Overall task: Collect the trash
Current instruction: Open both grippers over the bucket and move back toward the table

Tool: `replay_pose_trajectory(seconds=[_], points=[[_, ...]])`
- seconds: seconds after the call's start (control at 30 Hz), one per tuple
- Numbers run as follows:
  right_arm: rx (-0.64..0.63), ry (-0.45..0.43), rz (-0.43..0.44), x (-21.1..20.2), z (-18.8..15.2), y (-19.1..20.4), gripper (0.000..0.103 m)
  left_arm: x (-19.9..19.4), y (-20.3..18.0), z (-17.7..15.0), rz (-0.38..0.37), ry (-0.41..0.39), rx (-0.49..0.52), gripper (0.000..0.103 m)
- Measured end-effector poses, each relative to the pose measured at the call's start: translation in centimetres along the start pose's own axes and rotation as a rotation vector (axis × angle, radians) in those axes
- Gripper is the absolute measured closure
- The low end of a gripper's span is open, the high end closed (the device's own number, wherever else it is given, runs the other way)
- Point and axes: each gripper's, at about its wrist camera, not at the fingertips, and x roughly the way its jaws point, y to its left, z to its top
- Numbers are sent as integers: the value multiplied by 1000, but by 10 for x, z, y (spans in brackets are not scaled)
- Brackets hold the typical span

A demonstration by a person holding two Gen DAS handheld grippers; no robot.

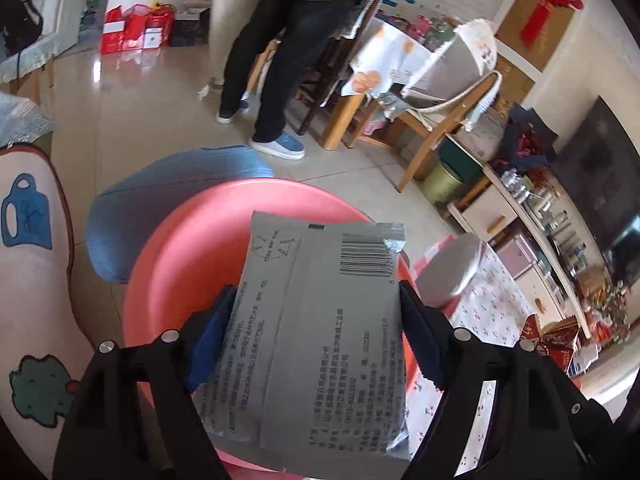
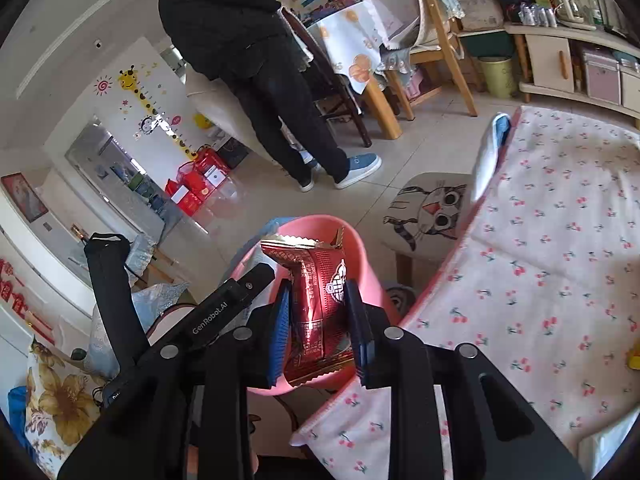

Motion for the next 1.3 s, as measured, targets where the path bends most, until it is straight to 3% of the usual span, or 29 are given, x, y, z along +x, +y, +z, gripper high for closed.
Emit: replay_pose_trajectory(seconds=[0.17, 0.27, 0.3, 0.37, 0.43, 0.53, 0.6, 0.97, 1.1, 1.3], points=[[-9, 57, 34, 50, 4, 18, 75, 14, 21, 15, 57, 36, -37, 26], [-12, 90, 12, 69, 3, 23, 71, 19, 32, 19, 64, 58, -62, 26], [-16, 91, 1, 70, 3, 23, 69, 19, 34, 19, 67, 57, -69, 26], [-25, 71, -16, 67, 0, 22, 55, 22, 34, 20, 69, 52, -71, 26], [-33, 35, -45, 59, -2, 20, 40, 23, 32, 19, 71, 47, -62, 26], [-56, -11, -99, 43, -8, 15, 28, 23, 22, 15, 60, 14, -46, 25], [-87, -46, -162, 28, -13, 11, 22, 16, 19, 12, 14, -40, -50, 24], [-193, -246, -358, -60, -54, -20, 11, -15, -34, -16, -184, -183, 127, 16], [-202, -288, -415, -90, -65, -34, 8, -24, -63, -28, -233, -174, 253, 15], [-140, -337, -409, -131, -77, -59, 5, -32, -101, -56, -296, -113, 395, 15]])
